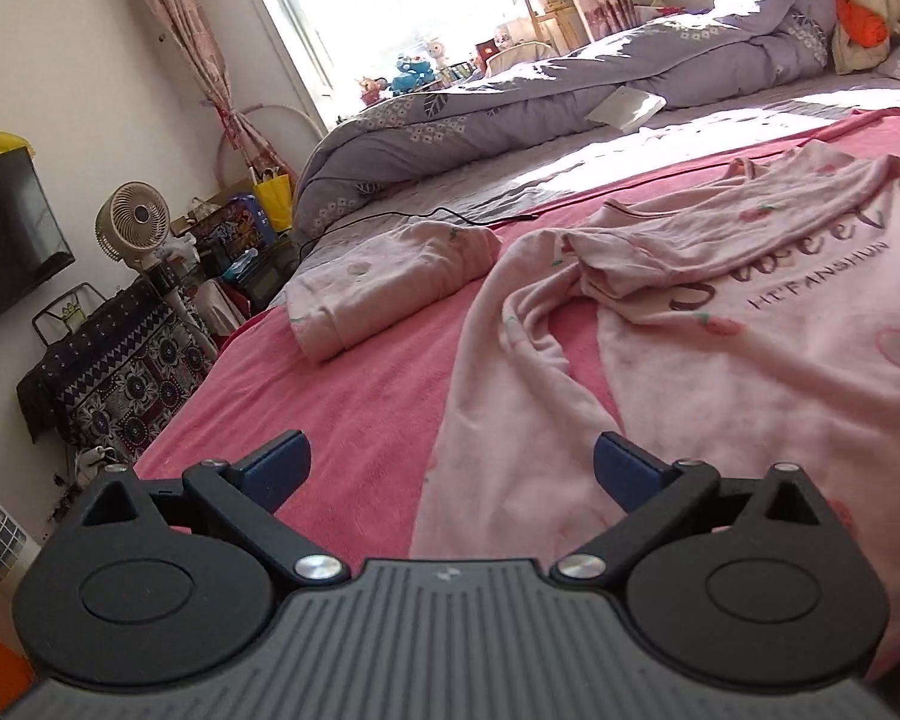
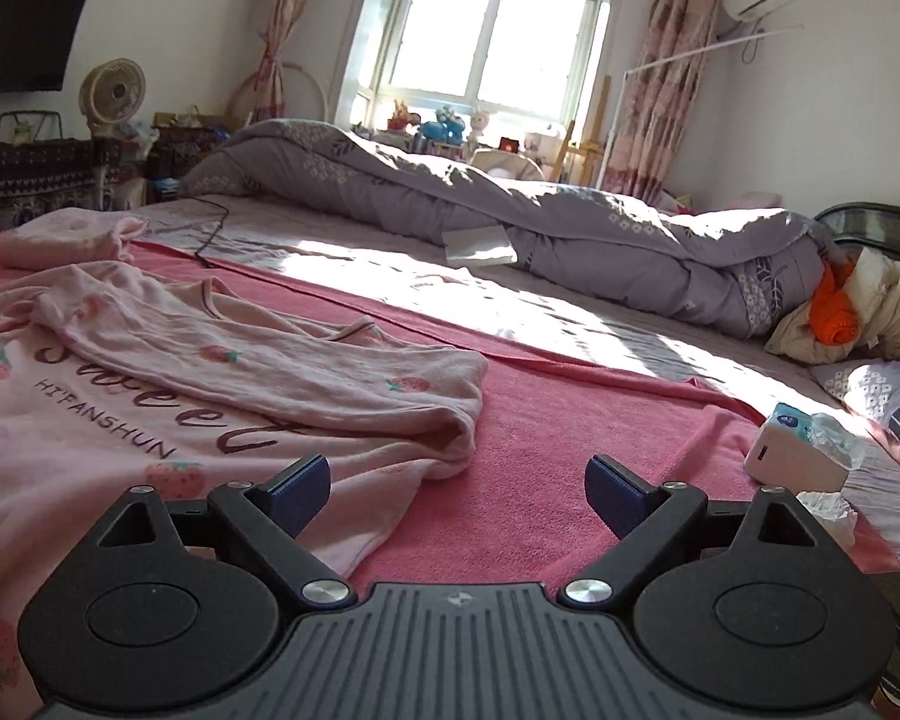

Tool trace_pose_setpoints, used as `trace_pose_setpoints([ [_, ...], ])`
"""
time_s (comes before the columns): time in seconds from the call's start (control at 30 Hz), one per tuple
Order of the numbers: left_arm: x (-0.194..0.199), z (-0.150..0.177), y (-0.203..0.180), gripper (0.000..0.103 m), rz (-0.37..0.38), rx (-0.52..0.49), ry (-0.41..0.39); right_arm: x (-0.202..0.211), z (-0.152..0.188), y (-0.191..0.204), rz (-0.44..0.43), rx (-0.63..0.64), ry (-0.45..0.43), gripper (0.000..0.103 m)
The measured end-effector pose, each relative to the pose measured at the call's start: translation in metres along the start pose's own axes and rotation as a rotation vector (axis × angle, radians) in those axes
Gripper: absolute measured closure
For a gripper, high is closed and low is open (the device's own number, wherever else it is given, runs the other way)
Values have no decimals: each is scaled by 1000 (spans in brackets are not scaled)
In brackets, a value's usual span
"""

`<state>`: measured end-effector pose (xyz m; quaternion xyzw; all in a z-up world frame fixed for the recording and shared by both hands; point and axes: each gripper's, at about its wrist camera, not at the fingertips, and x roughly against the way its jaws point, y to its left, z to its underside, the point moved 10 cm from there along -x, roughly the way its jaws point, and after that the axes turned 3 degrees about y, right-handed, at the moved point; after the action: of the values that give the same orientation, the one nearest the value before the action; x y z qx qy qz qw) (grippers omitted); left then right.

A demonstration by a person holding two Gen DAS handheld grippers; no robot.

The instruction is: Fold clothes

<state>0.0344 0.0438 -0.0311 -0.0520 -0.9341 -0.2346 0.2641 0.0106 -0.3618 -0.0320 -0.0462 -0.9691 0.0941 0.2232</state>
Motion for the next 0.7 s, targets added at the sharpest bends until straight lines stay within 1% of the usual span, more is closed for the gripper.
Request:
trace_pose_setpoints([
  [0.03,13,10,-8,0,17,-29,-2,17,6,7,-11,8,-22,5],
  [0.1,36,30,-26,0,50,-89,-3,49,18,21,-31,14,-52,4],
  [0.17,57,51,-44,0,86,-148,-1,71,32,39,-66,3,-52,3],
  [0.23,68,69,-62,0,126,-201,9,89,48,63,-119,-3,-42,3],
  [0.27,71,77,-70,0,128,-228,11,96,55,74,-144,1,-36,3],
  [0.3,69,82,-75,0,108,-250,9,101,60,86,-168,11,-30,3],
  [0.4,55,93,-84,0,-6,-306,-2,112,77,125,-226,72,-5,3],
  [0.47,46,88,-82,1,-66,-298,-8,116,86,149,-242,136,6,3],
  [0.5,44,84,-80,1,-82,-279,-15,118,89,159,-250,169,9,3],
  [0.6,45,68,-69,1,-67,-189,-40,126,95,179,-279,227,3,3],
  [0.7,49,58,-55,1,-70,-124,-60,126,92,184,-295,201,-8,3],
])
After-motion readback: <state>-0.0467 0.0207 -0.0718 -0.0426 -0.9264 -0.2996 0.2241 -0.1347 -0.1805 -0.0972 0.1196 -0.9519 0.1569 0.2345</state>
